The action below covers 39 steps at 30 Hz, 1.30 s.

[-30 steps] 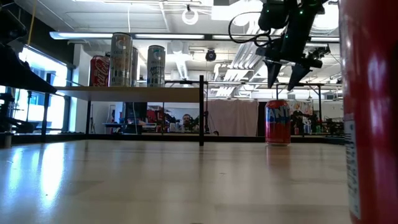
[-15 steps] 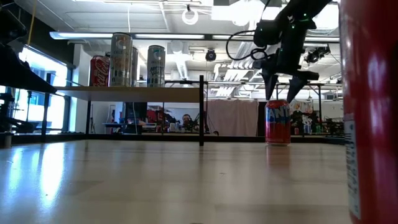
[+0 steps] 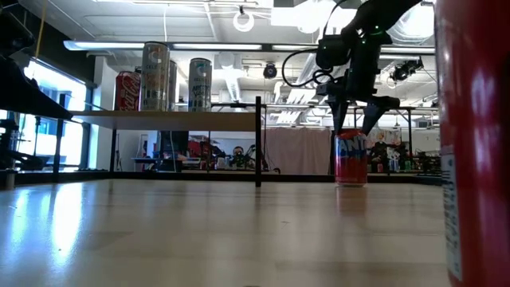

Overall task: Place canned beverage on shelf
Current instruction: Put the top orange soda can on the shelf

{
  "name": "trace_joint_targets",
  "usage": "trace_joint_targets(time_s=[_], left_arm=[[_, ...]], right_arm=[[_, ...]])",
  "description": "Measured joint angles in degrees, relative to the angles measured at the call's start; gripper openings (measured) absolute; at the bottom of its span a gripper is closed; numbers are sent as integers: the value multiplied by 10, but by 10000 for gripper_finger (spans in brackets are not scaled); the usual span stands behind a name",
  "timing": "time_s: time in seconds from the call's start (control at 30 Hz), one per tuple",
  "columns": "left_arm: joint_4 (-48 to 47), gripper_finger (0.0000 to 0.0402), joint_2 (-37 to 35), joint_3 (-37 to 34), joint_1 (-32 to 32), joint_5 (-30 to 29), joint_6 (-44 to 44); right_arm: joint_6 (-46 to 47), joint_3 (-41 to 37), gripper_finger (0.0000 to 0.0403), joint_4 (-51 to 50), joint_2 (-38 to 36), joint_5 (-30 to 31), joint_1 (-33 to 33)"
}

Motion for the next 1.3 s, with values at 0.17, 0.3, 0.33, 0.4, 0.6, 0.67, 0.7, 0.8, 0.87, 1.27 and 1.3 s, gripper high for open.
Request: trace_joint_targets(time_s=[0.17, 0.3, 0.33, 0.4, 0.6, 0.67, 0.7, 0.8, 0.87, 1.27, 1.3], left_arm=[[0, 400, 0, 0, 0, 0, 0], [0, 400, 0, 0, 0, 0, 0], [0, 400, 0, 0, 0, 0, 0], [0, 400, 0, 0, 0, 0, 0], [0, 400, 0, 0, 0, 0, 0], [0, 400, 0, 0, 0, 0, 0], [0, 400, 0, 0, 0, 0, 0], [0, 400, 0, 0, 0, 0, 0], [0, 400, 0, 0, 0, 0, 0], [0, 400, 0, 0, 0, 0, 0], [0, 400, 0, 0, 0, 0, 0]], right_arm=[[-2, 27, 292, -24, 18, 6, 2], [2, 39, 292, -38, 27, 5, 2], [1, 40, 292, -37, 29, 2, 3], [3, 41, 292, -35, 31, -7, 5], [27, 41, 291, -32, 32, -27, 28], [35, 41, 291, -32, 32, -33, 41], [40, 41, 291, -32, 32, -35, 48], [63, 41, 291, -32, 31, -36, 78], [80, 41, 291, -32, 31, -36, 100], [234, 39, 290, 13, 32, 4, 265], [247, 39, 290, 20, 32, 13, 279]])
